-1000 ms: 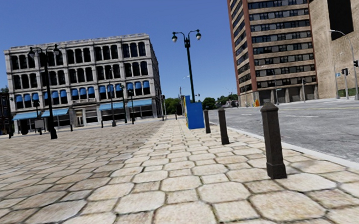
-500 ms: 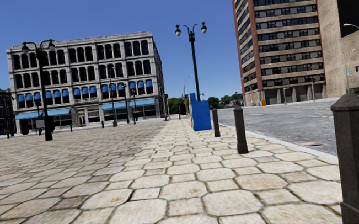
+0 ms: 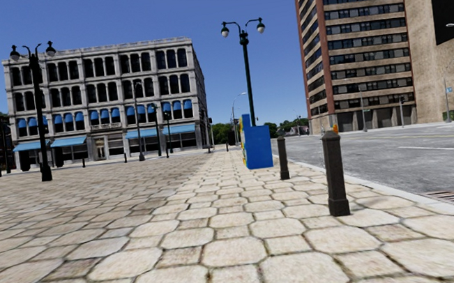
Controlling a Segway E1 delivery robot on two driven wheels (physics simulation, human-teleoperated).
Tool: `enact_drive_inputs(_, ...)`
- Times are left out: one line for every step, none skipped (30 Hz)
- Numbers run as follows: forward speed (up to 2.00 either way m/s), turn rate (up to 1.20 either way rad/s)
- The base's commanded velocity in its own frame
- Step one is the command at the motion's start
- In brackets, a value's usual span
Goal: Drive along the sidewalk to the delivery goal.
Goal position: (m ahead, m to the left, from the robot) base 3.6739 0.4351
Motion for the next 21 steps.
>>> enact_drive_inputs(2.00, 0.00)
enact_drive_inputs(2.00, 0.00)
enact_drive_inputs(2.00, 0.00)
enact_drive_inputs(2.00, 0.00)
enact_drive_inputs(2.00, 0.00)
enact_drive_inputs(2.00, 0.00)
enact_drive_inputs(2.00, 0.00)
enact_drive_inputs(2.00, 0.00)
enact_drive_inputs(2.00, 0.00)
enact_drive_inputs(2.00, 0.00)
enact_drive_inputs(2.00, 0.00)
enact_drive_inputs(2.00, 0.00)
enact_drive_inputs(2.00, 0.00)
enact_drive_inputs(2.00, 0.00)
enact_drive_inputs(2.00, 0.06)
enact_drive_inputs(2.00, 0.58)
enact_drive_inputs(2.00, 0.74)
enact_drive_inputs(2.00, 0.78)
enact_drive_inputs(2.00, 0.36)
enact_drive_inputs(2.00, 0.00)
enact_drive_inputs(2.00, 0.00)
